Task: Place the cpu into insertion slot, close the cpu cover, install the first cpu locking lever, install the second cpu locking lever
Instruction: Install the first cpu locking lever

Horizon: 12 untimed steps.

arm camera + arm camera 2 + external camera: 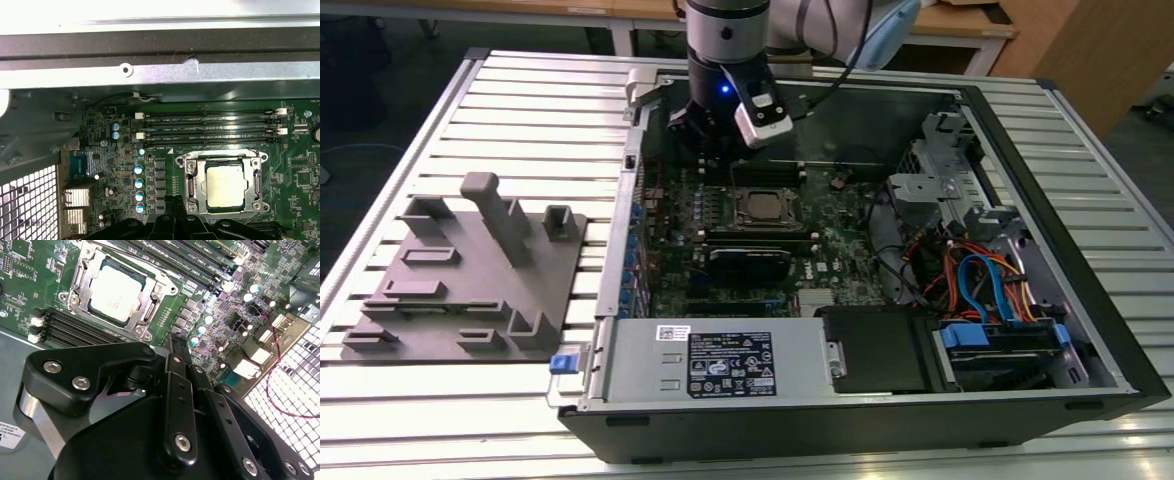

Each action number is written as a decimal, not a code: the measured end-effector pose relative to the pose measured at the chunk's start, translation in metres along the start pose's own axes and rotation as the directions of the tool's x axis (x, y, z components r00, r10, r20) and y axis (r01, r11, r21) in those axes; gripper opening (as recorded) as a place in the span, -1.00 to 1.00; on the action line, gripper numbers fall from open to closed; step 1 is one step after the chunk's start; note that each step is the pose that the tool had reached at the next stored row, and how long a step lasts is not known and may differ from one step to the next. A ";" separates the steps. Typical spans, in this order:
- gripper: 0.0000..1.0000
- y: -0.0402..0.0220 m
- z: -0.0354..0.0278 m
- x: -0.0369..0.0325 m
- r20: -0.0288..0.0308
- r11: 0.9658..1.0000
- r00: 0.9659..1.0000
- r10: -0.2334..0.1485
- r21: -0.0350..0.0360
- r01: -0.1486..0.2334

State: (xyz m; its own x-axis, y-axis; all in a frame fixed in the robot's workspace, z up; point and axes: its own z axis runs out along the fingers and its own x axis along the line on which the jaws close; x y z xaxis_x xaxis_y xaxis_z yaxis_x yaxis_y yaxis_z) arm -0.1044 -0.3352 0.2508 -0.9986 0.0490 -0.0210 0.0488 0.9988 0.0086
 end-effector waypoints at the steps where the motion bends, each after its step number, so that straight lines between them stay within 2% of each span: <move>1: -0.80 0.0000 0.0000 0.0000 0.000 1.000 1.000 0.000 0.000 0.000; 6: -0.80 0.0036 0.0000 0.0002 0.000 1.000 1.000 -0.002 0.000 0.002; 12: -0.80 0.0117 0.0000 0.0012 0.000 1.000 1.000 -0.003 0.000 0.003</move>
State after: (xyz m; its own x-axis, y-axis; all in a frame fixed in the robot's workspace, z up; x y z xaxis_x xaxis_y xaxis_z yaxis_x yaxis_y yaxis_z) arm -0.1051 -0.3235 0.2509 -0.9987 0.0458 -0.0210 0.0456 0.9989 0.0085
